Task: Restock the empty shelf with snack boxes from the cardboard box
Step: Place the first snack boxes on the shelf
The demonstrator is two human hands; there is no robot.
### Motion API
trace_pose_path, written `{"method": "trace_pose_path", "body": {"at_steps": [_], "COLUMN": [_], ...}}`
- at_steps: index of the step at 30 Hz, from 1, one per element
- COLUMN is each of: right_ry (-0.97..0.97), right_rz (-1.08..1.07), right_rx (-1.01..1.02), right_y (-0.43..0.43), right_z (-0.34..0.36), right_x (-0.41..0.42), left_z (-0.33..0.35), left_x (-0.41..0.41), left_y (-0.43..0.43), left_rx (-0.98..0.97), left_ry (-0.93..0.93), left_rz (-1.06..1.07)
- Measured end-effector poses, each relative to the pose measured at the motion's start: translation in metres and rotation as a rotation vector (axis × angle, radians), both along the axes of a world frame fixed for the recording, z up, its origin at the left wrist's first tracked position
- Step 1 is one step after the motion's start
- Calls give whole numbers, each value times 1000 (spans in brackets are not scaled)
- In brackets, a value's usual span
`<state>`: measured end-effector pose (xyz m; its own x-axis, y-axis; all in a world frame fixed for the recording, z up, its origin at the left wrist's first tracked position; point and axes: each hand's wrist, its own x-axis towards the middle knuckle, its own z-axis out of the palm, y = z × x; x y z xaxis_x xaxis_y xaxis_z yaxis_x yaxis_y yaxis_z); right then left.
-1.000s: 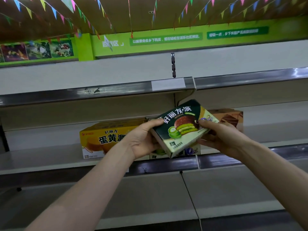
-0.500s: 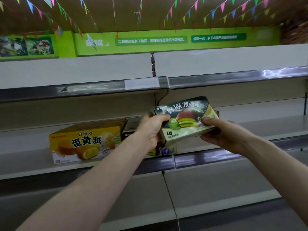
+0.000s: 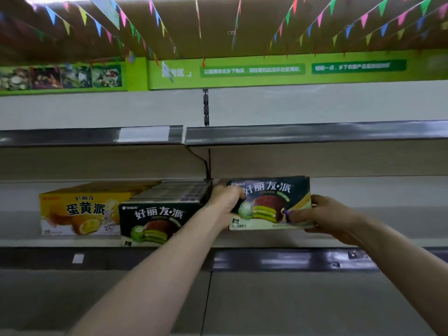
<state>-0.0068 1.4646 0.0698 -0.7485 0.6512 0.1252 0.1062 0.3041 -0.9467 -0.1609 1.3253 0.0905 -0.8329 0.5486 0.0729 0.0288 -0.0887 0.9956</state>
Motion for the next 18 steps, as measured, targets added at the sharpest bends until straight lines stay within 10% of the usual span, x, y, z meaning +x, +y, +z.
{"method": "trace_pose_path", "body": {"at_steps": [18], "right_ry": [-114], "right_rz": [319], "right_rx": [80], "right_y": [58], "right_z": [-27], "right_x": [-68], "left_z": [17], "left_x": [-89], "left_y": [62], "left_rx": [-221], "left_ry": [61], "left_rz": [176]}}
